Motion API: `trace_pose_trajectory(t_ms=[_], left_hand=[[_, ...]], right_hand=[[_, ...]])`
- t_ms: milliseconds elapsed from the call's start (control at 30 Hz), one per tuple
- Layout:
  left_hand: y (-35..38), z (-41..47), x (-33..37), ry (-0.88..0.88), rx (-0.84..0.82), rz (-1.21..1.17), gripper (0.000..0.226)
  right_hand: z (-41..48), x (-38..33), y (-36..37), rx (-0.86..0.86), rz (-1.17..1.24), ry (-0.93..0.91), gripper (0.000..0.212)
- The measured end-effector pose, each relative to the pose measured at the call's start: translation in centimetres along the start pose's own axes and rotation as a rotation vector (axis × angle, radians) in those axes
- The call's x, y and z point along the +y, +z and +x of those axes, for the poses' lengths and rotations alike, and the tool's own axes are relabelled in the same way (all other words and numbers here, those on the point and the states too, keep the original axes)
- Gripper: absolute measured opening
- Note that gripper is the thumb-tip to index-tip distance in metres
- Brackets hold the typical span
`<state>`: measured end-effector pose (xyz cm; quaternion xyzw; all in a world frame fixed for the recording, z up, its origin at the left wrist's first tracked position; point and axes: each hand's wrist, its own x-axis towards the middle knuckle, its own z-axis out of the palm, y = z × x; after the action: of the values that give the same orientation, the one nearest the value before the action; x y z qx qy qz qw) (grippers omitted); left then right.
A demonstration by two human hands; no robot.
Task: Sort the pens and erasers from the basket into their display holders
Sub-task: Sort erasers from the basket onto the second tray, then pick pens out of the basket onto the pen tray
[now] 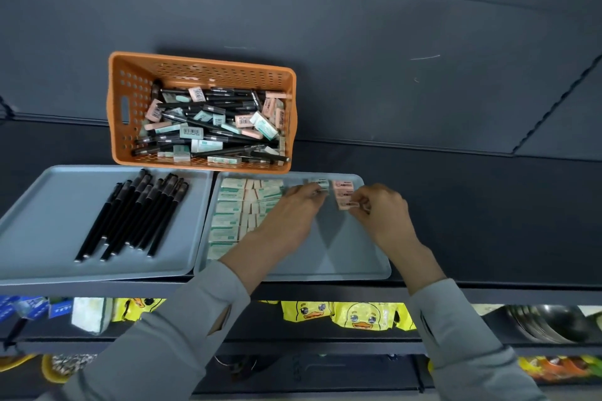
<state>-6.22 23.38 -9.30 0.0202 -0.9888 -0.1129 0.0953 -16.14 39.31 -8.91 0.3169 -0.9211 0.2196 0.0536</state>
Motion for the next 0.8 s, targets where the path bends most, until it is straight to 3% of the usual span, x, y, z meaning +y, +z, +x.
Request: trace_pose_trajectory(t_ms=[233, 333, 467, 600, 800], left_hand=[[-2.2, -2.7, -2.4, -0.015, 0.180, -0.088, 0.042], [-5.5, -5.0, -5.2, -0.139, 0.342, -0.132, 0.038], [-9.9, -6.2, -11.3, -0.311, 0.497, -0.029, 0.037], [-11.8, -4.3, -16.5, -0.367, 0.415, 0.079, 0.052], [-12.6, -0.5, -19.8, -0.292, 0.300, 0.160, 0.065]], right_hand=[[3.6, -3.2, -2.3, 0.173, 0.034, -0.221, 0.021], [5.8, -7.9, -3.0, 0.212, 0.108, -0.405, 0.024], [8.8, -14.2, -1.3, 0.120, 0.066, -0.533, 0.034], [12.8, -17.8, 1.7, 0.009, -0.118, -0.508, 0.049], [16.3, -20.0, 4.4, 0.002, -0.341, -0.436, 0.063]])
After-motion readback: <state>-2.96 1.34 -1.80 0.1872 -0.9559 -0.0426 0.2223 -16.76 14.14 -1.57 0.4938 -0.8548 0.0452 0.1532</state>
